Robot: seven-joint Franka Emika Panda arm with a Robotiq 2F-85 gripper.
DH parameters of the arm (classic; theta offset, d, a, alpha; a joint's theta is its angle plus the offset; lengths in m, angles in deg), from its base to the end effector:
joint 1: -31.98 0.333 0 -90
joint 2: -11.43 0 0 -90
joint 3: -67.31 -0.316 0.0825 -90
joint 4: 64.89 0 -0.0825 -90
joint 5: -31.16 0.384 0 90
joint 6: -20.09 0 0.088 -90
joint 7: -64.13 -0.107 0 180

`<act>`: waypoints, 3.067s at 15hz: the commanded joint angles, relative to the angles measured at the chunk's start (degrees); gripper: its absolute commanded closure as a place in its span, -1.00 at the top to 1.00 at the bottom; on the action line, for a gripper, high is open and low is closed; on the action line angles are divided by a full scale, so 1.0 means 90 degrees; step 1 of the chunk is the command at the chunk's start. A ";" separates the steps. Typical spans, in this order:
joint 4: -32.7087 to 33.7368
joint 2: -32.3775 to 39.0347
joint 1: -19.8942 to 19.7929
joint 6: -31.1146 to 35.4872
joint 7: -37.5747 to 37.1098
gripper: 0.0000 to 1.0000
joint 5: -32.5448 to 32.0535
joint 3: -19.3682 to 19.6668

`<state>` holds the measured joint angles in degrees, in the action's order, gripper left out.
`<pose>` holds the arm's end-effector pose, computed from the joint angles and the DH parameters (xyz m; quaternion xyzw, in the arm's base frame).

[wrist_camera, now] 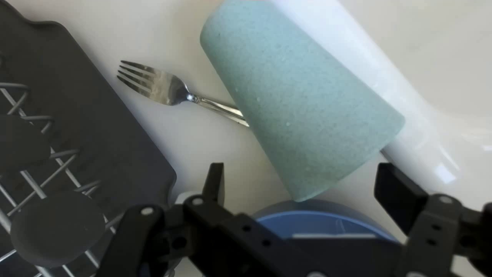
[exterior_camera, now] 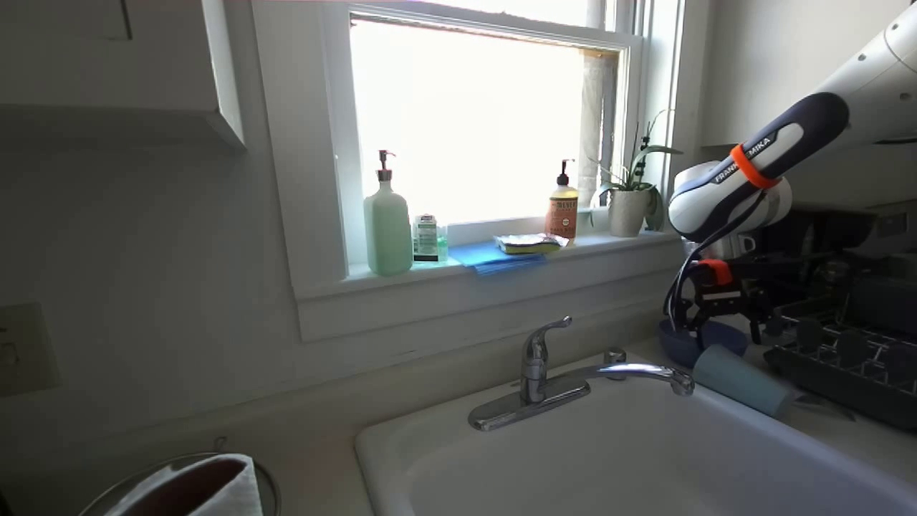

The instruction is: Place the cup on the counter upright

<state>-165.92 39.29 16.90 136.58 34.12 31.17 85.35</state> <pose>0.5403 -0.3343 0.2871 0.8509 -0.5111 -0.0982 0.0712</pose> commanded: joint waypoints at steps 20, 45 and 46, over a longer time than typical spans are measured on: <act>0.0056 -0.0378 0.0134 -0.1299 0.0200 -0.97 -0.0458 0.0153; -0.3548 -0.3071 0.0225 0.2738 -0.3953 -0.98 -0.4247 0.0061; -0.3572 -0.3063 0.0211 0.2819 -0.4188 -0.98 -0.4414 0.0059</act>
<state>-195.69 13.43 19.95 158.39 3.39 -3.26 86.33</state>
